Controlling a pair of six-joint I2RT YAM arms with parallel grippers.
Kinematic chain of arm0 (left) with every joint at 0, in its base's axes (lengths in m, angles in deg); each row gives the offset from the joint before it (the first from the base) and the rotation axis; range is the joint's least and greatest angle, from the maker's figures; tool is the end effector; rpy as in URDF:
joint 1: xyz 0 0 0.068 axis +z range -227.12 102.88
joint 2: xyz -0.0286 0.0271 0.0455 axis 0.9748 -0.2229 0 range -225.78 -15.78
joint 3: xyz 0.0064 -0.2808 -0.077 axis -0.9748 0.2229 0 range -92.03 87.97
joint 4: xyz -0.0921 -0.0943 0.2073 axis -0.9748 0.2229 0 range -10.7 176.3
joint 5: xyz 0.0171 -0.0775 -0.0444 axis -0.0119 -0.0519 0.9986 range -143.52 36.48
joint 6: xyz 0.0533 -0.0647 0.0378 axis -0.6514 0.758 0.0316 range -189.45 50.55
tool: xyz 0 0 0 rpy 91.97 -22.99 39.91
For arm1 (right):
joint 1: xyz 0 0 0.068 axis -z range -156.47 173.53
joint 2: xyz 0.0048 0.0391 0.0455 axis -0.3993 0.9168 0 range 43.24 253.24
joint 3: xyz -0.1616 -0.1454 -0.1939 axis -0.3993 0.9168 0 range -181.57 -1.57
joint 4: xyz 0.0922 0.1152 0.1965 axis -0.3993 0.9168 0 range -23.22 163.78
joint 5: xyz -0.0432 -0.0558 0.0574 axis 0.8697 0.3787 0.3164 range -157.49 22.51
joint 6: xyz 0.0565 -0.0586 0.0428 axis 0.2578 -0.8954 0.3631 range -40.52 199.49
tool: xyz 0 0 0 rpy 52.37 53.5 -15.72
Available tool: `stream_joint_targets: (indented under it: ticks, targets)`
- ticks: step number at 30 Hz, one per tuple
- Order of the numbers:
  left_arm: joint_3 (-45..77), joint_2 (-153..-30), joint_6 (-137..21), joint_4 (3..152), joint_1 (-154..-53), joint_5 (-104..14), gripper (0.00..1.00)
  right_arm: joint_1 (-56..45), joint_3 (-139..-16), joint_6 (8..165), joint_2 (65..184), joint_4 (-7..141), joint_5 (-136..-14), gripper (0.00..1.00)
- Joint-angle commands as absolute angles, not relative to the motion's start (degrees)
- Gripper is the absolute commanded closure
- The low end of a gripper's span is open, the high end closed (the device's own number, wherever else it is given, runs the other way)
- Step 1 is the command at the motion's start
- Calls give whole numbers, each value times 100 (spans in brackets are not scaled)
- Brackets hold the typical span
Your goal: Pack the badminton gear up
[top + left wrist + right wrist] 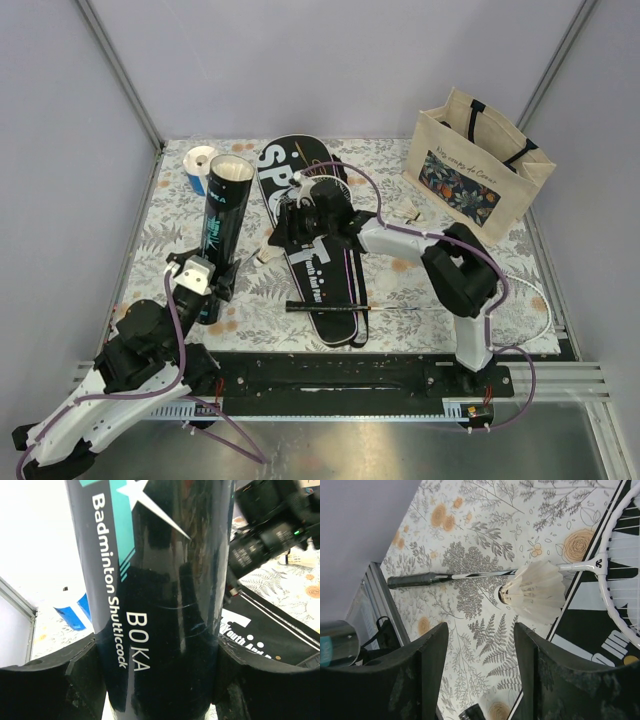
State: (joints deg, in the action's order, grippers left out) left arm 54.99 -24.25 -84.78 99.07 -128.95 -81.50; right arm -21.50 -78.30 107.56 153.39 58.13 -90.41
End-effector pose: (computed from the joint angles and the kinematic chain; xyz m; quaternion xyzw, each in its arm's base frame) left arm 0.0732 -0.0305 0.3165 0.2153 0.6459 -0.0681 0.7293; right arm 0.3145 0.3605 0.2408 -0.2276 0.8007 0.4491 0.3246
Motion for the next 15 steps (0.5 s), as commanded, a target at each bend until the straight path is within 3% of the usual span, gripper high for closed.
stream_joint_targets:
  ticks: [1, 15]
  targets:
    - [5448, -2553, -8536, 9459, -12889, -7900, 100, -2138, -8479, 10717, 15872, 5693, -9509, 37]
    - [5483, -2501, -8536, 9442, -12871, -7883, 100, -2138, -8840, 10585, 16637, 5553, -9526, 37]
